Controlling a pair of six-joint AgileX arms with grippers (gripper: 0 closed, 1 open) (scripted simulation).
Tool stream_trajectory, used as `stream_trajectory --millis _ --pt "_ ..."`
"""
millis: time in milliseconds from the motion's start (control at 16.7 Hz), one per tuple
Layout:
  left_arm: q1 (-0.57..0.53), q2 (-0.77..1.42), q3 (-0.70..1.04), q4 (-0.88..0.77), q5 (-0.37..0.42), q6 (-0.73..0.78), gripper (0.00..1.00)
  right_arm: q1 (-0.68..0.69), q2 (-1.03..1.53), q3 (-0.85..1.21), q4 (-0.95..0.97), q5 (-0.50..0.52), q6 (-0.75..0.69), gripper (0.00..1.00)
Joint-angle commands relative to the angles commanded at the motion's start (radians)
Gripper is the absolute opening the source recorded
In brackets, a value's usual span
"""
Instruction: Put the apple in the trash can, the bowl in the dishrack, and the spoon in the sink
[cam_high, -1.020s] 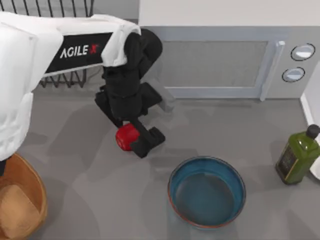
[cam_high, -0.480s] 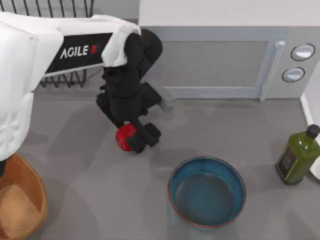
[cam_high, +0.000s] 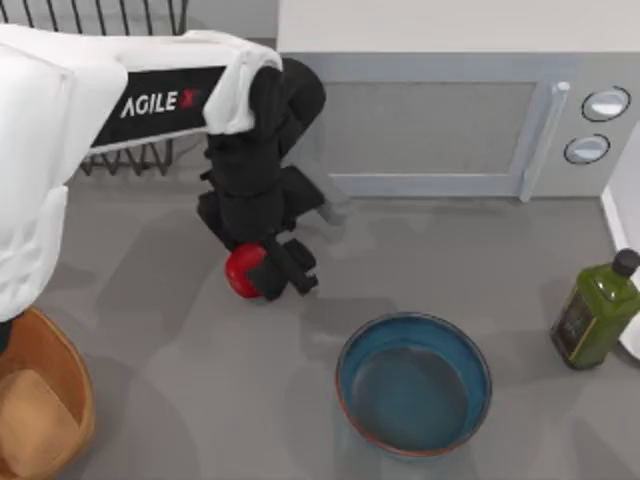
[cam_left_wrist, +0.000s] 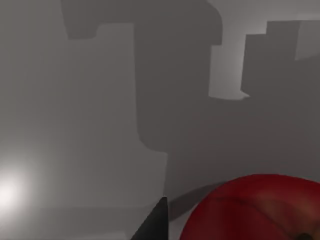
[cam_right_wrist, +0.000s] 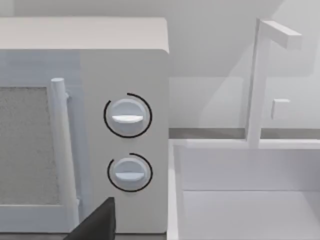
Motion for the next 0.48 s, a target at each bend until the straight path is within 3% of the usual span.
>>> stream_trajectory --millis 480 --pt "0.005 -0.014 0.005 -0.001 -0.011 0.006 0.00 0.000 0.000 0.000 0.000 0.000 0.000 1.00"
